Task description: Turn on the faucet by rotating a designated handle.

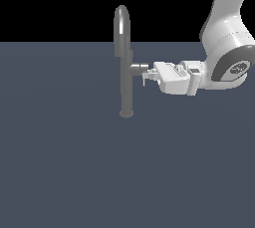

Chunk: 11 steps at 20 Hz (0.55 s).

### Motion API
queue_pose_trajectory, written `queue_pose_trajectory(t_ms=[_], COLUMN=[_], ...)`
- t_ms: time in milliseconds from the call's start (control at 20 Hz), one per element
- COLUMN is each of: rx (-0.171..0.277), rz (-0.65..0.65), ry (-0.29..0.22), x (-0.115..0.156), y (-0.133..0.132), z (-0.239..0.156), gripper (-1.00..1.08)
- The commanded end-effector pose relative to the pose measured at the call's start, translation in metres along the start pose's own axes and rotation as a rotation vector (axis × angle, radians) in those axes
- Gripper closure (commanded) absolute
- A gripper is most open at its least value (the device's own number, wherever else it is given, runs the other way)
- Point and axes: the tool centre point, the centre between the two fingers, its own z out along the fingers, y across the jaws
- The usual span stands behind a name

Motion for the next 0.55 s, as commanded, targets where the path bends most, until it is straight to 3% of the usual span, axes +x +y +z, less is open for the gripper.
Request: queue_pose_trajectory(t_ms=[0,500], rx=[0.009,0.018], rz=[0.016,0.056], ry=[0.006,0.011], x=[0.016,0.054], y=[-0.005,-0.016], z=[0.001,0.001], gripper=[1.08,1.08])
